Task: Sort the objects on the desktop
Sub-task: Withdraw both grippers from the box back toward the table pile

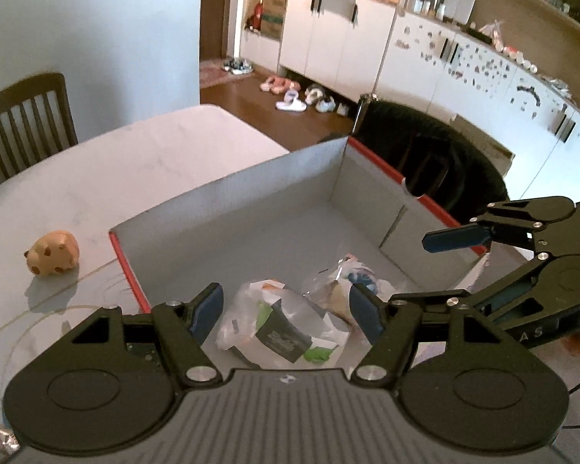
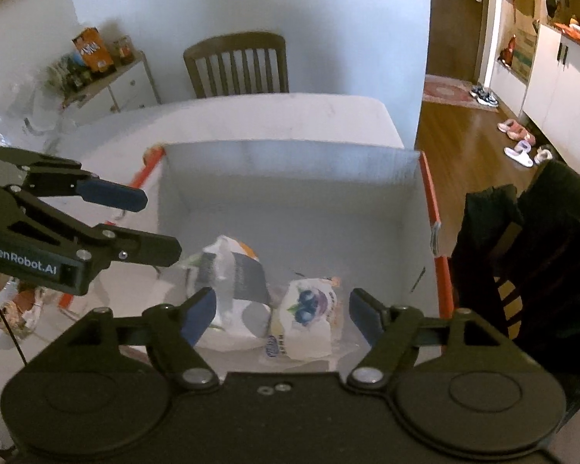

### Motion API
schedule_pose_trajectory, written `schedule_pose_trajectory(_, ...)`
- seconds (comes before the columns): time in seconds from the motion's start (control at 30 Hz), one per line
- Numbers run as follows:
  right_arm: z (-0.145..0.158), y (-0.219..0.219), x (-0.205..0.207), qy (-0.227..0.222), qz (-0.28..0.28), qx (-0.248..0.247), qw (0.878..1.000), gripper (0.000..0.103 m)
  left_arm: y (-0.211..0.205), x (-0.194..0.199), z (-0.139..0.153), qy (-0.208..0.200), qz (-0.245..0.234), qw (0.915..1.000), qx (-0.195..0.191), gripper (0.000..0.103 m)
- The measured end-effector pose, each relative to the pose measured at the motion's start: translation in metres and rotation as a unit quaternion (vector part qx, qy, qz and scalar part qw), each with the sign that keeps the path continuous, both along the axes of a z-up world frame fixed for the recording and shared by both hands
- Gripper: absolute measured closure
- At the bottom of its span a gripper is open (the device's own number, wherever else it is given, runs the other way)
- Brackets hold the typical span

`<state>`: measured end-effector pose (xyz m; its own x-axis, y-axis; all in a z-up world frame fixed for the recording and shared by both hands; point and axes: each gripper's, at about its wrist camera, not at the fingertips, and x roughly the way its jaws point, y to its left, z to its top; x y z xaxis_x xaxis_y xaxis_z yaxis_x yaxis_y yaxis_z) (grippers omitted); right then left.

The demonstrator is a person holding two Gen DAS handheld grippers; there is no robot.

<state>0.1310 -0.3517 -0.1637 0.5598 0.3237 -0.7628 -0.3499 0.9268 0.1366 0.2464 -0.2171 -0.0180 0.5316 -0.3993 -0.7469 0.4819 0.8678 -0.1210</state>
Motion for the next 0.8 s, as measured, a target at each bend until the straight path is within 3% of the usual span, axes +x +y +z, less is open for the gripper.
schedule_pose_trajectory(0.37,0.028,0.020,-0.026,-0.040,0.012,0.011,0.999,0.020,0.028,-0.045,0.027,-0.035,0.007,0.9990,-0.026,0.032)
schedule_pose_trajectory(0.43,0.032,0.026,-0.029,-0.043,0.013,0.016,0.999,0.019,0.035,-0.052,0.031,-0.042,0.006,0.9987,-0.028,0.025)
schedule_pose_trajectory(0.8,0.041,0.060,-0.052,-0.056,0.022,0.026,0.998,0.011,0.080,-0.084,0.039,-0.060,0.022,0.9969,-0.046,0.021)
